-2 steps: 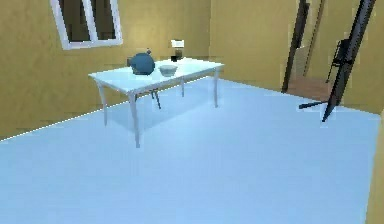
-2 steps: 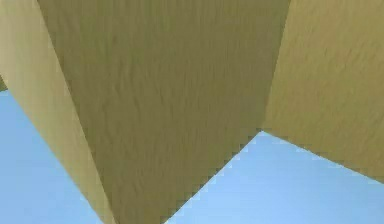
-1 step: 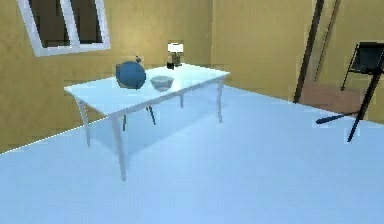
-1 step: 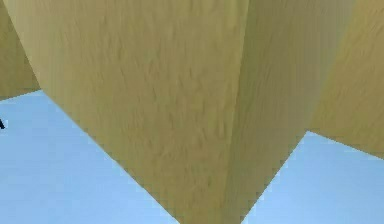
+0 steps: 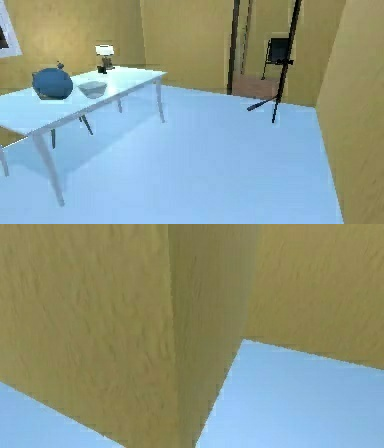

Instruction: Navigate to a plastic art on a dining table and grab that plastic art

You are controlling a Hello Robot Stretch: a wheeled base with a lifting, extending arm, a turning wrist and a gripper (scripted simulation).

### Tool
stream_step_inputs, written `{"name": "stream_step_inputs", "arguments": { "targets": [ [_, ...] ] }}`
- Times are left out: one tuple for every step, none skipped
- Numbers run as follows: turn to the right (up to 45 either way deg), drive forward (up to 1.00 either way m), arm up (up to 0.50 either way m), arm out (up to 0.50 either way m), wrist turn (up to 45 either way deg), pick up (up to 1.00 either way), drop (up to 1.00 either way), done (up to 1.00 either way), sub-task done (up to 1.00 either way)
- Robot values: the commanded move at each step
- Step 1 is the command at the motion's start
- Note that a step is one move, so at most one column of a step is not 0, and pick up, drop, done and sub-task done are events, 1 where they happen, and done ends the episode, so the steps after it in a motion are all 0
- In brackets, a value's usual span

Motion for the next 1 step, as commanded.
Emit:
{"name": "stream_step_inputs", "arguments": {
  "targets": [
    [0.0, 1.0, 0.0, 0.0, 0.0, 0.0, 0.0, 0.0, 0.0]
  ]
}}
